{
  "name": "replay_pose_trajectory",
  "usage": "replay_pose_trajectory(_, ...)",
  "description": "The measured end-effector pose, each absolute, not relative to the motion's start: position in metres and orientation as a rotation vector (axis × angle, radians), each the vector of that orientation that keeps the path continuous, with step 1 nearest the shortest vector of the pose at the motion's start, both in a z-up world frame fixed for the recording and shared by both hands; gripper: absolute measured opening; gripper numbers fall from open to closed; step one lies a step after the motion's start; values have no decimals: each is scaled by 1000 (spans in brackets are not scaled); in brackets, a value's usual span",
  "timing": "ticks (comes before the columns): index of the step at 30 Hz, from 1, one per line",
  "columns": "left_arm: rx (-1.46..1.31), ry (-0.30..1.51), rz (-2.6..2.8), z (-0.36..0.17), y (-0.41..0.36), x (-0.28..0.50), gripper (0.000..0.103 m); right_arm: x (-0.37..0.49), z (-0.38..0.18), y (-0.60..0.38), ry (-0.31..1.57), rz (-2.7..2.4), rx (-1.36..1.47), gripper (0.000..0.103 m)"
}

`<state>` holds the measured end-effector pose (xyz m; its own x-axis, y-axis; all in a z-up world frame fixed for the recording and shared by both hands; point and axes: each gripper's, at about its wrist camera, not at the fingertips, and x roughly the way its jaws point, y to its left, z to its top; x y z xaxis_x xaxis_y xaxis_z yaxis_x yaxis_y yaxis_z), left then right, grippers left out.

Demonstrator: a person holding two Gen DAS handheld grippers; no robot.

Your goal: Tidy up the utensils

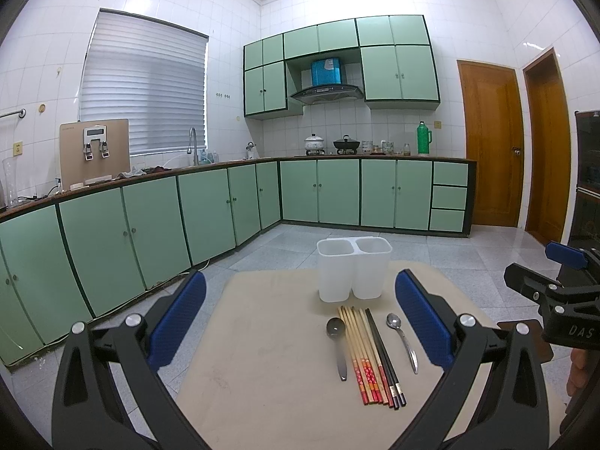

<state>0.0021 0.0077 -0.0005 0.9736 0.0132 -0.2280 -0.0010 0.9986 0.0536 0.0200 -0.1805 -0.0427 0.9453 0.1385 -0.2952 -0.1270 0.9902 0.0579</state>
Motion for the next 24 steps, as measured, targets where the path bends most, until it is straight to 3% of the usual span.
replay_pose_trajectory(24, 52, 243, 9, -14, 18, 7, 98, 27, -53, -177, 325, 133, 46, 97)
